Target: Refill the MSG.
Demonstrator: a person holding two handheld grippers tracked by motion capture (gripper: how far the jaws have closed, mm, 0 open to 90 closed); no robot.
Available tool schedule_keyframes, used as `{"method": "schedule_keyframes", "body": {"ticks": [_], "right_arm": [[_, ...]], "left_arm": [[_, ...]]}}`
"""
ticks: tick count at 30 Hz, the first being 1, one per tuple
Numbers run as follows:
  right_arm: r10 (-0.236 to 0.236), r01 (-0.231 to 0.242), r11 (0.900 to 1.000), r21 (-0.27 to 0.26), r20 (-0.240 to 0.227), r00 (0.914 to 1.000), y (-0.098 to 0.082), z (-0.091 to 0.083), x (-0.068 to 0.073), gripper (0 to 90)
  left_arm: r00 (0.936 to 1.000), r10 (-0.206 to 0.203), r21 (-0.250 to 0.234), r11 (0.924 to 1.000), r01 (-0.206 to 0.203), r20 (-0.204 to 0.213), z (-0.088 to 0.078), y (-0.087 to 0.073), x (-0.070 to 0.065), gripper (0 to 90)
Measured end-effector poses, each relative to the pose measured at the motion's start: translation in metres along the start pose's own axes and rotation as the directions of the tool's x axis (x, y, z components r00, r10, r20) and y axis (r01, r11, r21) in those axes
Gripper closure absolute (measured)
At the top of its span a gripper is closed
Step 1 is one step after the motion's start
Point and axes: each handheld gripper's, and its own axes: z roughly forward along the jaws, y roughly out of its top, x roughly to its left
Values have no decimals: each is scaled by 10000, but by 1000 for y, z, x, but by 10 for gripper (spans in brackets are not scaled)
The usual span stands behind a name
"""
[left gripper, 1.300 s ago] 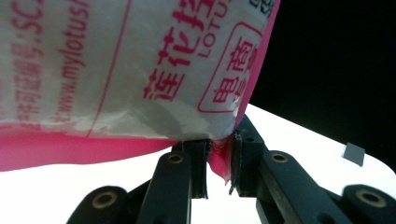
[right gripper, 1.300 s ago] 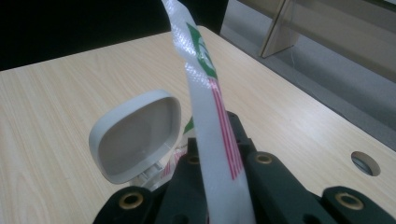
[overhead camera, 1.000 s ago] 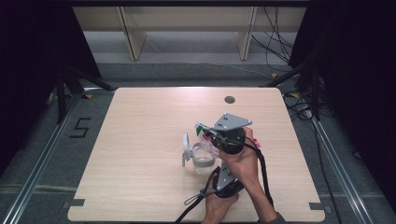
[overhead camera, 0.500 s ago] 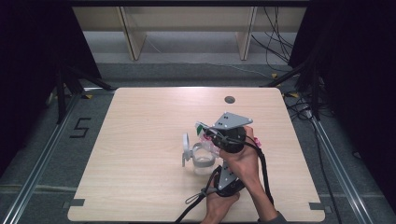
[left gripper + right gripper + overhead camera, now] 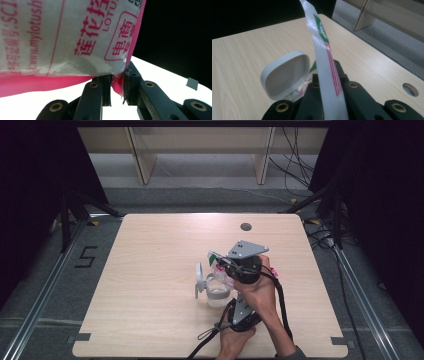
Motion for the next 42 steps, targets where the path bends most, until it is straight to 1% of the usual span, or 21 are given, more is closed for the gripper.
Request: {"method": "schedule_keyframes", "body": {"ticks": [1,2,3,4,6,8,10,11,15,17,18,19,20,26,30,31,32,35,39,40,42], "right_arm": [[18,-18,10000,64,-65,10000,0,0,0,900],[-197,197,9998,17,-52,9998,1,0,-1,900],[128,-128,9999,92,-38,9999,0,0,1,900],[166,-165,9998,101,-37,9999,0,0,1,900],[-32,32,10000,37,-17,10000,0,1,1,900],[47,-47,10000,46,0,10000,0,1,2,900],[-27,27,10000,19,-23,10000,1,1,1,900],[93,-90,9998,190,-166,9998,1,1,2,900],[29,-27,9999,158,-159,9999,1,1,2,900],[108,-107,9999,116,-92,9999,1,2,3,900],[-96,97,9999,80,-40,9999,1,2,3,900],[-215,215,9998,44,-2,9998,1,3,3,900],[-234,234,9997,59,-15,9997,1,3,3,900],[-277,279,9995,148,-104,9996,2,3,3,900],[-325,325,9994,92,9,9995,2,3,3,900],[-217,220,9995,235,-140,9997,2,3,3,900],[-178,183,9995,272,-180,9997,2,4,3,900],[-214,220,9993,305,-180,9996,2,4,3,900],[-248,252,9994,249,-164,9996,3,5,3,900],[-88,90,9996,273,-93,9999,3,4,5,900],[-181,186,9994,308,-161,9997,3,4,4,900]], "left_arm": [[10000,-2,-4,10000,2,-6,0,0,0,784],[10000,7,-3,10000,-7,-8,0,0,0,784],[10000,1,-14,10000,-1,-7,0,0,0,784],[10000,8,-5,10000,-8,-7,0,0,0,784],[10000,7,7,10000,-7,-2,0,0,0,784],[10000,-7,46,10000,7,4,-1,0,0,784],[10000,-7,59,10000,7,19,-1,0,0,784],[10000,2,43,10000,-2,-1,-1,0,0,784],[10000,24,44,10000,-24,-7,-1,0,1,784],[10000,42,17,10000,-42,-31,0,0,1,784],[10000,74,22,10000,-74,-39,0,0,1,784],[9991,-429,-458,9980,431,64,3,0,-3,784],[9974,-714,-690,9950,719,91,5,0,-5,784],[9970,-761,-717,9945,768,114,5,0,-5,784],[9966,-810,-759,9938,817,123,6,0,-5,784],[9963,-846,-761,9934,854,133,6,0,-5,785],[9964,-841,-734,9937,848,125,6,0,-5,784],[9953,-944,-802,9922,958,214,6,1,-5,784],[9948,-993,-858,9912,1008,213,6,1,-6,784],[9949,-986,-854,9913,1001,207,6,1,-6,784],[9948,-1000,-849,9912,1014,215,6,1,-6,784]]}}
